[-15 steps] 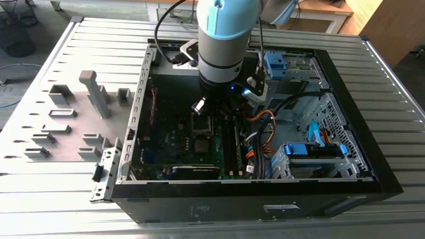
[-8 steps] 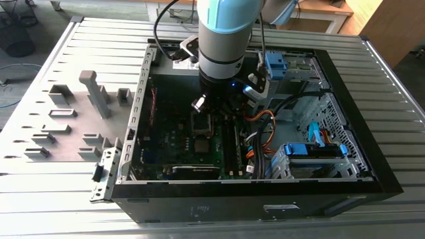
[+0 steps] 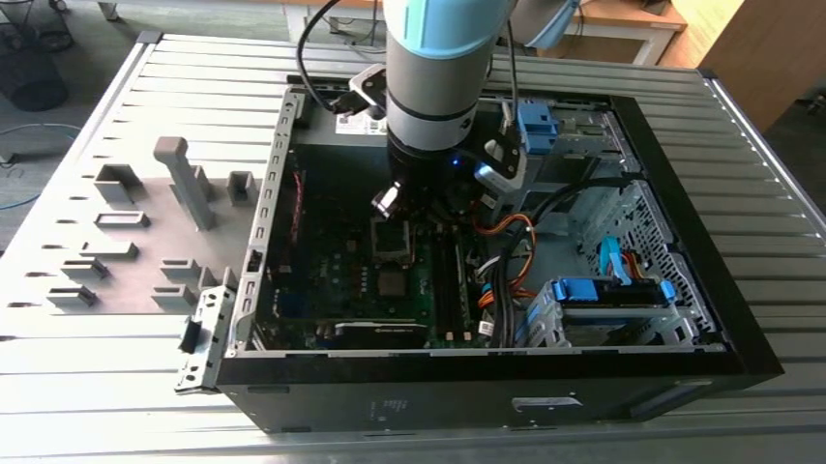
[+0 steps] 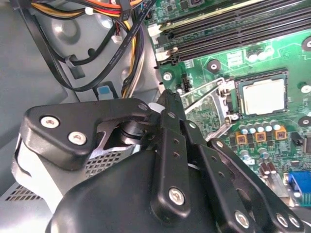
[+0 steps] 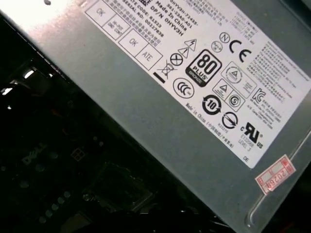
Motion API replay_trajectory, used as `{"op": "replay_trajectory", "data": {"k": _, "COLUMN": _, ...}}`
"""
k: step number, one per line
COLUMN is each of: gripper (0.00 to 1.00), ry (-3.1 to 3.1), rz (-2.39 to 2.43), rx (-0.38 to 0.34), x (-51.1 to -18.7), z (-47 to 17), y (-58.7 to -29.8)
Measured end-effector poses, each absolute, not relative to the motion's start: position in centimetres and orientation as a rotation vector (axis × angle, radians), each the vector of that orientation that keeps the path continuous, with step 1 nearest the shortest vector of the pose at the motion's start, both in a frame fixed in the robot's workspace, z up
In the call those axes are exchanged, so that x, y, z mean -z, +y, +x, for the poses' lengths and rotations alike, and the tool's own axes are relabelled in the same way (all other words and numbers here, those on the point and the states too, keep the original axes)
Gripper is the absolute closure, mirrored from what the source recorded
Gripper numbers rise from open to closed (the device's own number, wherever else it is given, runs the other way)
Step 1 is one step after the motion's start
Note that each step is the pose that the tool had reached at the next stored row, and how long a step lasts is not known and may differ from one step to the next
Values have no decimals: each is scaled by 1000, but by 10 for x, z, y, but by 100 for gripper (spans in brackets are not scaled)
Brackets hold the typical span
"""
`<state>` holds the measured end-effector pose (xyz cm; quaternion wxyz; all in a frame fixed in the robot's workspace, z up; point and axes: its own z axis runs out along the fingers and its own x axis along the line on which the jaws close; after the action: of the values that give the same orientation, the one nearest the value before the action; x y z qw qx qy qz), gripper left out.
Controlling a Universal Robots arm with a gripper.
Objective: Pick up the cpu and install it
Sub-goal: 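Close the cpu cover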
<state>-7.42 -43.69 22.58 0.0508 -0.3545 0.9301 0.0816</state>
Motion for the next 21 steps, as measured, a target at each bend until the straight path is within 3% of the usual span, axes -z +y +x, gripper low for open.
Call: {"op": "replay_trajectory", "data": {"k": 21, "gripper": 89, "ry": 2831, "rz": -1079, "rx": -248, "x": -232, "z": -74, "y": -451}}
